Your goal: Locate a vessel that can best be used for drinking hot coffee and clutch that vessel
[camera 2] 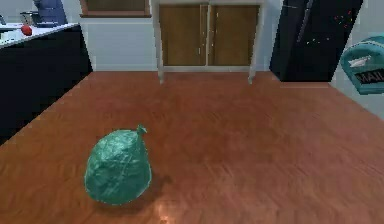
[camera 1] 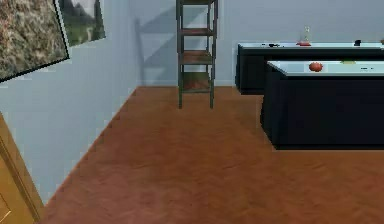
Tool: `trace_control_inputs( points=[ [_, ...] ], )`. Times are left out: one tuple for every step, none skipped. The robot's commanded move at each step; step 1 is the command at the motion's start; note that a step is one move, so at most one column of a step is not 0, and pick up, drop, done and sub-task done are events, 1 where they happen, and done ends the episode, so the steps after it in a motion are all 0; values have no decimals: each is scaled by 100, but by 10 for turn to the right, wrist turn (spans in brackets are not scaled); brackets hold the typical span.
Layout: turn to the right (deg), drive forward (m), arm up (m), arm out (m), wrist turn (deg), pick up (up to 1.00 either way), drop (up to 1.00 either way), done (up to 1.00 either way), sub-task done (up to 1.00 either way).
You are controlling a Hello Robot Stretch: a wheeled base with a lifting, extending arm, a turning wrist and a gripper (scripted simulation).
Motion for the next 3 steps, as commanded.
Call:
trace_control_inputs(
  points=[
    [90, 0, 0, 0, 0, 0, 0, 0, 0],
    [0, 100, 0, 0, 0, 0, 0, 0, 0],
    [0, 100, 0, 0, 0, 0, 0, 0, 0]
  ],
)
